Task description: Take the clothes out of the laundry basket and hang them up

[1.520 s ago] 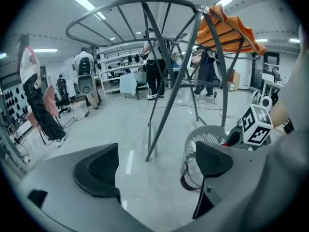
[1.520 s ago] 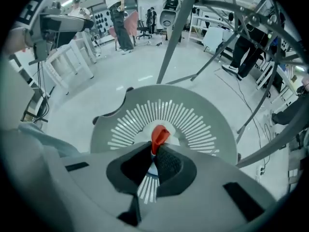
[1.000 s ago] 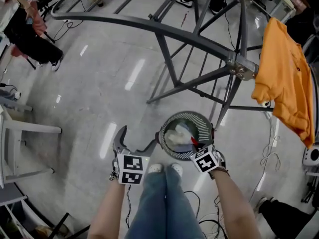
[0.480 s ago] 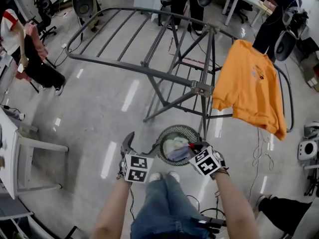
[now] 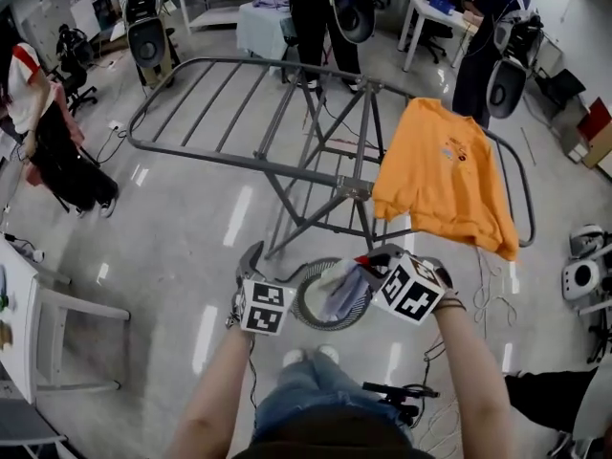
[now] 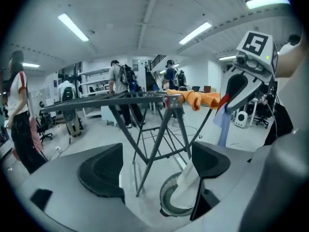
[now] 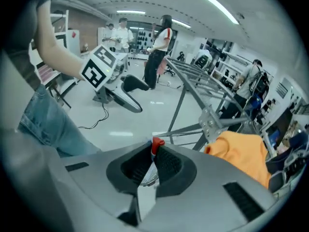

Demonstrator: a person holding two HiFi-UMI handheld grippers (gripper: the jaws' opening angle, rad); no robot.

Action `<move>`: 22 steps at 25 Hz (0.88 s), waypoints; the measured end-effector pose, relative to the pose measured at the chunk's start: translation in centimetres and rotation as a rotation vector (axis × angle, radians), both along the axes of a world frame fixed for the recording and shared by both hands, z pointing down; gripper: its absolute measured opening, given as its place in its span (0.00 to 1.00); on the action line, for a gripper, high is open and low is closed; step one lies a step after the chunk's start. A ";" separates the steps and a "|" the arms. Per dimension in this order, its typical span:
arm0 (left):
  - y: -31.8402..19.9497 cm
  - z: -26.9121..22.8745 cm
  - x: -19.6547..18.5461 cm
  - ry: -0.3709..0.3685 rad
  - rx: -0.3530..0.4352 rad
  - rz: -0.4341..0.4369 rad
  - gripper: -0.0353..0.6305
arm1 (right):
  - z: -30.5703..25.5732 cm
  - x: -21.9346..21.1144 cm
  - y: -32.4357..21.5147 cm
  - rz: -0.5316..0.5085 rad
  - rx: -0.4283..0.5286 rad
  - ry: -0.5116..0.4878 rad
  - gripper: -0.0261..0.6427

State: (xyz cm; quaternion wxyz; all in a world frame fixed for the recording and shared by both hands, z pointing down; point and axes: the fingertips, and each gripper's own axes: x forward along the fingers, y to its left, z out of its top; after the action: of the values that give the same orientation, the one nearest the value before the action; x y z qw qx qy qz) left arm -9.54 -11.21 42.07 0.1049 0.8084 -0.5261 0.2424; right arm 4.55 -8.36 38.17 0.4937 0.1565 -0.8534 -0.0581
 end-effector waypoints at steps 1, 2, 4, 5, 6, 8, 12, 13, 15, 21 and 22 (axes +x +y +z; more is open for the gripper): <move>-0.6 -0.8 0.6 -0.007 0.016 0.022 0.73 | -1.5 0.1 -0.1 -0.028 0.025 0.009 0.06; -1.1 -1.6 1.1 -0.011 0.031 0.044 0.72 | -3.0 0.2 -0.1 -0.057 0.052 0.017 0.06; -2.2 -2.7 1.9 -0.013 0.052 0.084 0.71 | -5.7 0.7 0.0 -0.117 0.099 0.036 0.06; -2.8 -3.2 2.4 -0.010 0.059 0.102 0.71 | -7.0 1.1 0.1 -0.148 0.116 0.051 0.06; -3.2 -3.7 2.8 -0.007 0.066 0.120 0.70 | -8.1 1.6 0.4 -0.178 0.131 0.070 0.06; -4.0 -4.6 4.0 -0.007 0.079 0.162 0.68 | -10.2 2.8 0.9 -0.228 0.161 0.118 0.06; -5.3 -5.4 7.5 -0.056 0.089 0.262 0.68 | -13.7 5.4 1.7 -0.273 0.236 0.195 0.06; -5.6 -5.7 8.6 -0.067 0.093 0.289 0.68 | -14.5 6.1 1.8 -0.276 0.258 0.208 0.06; -6.0 -6.3 11.1 -0.079 0.096 0.357 0.66 | -16.2 7.3 1.9 -0.270 0.303 0.222 0.06; -3.8 -6.0 19.1 -0.087 0.047 0.638 0.61 | -21.1 8.9 2.1 -0.181 0.426 0.149 0.06; -2.8 -5.9 20.4 -0.071 0.034 0.694 0.61 | -21.8 9.3 2.1 -0.162 0.446 0.137 0.06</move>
State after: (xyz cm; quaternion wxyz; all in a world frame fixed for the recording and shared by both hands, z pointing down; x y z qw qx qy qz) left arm 10.82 -14.06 36.15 -0.0155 0.9318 -0.2270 0.2828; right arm 13.82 -6.30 16.42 0.4976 0.1885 -0.7937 -0.2947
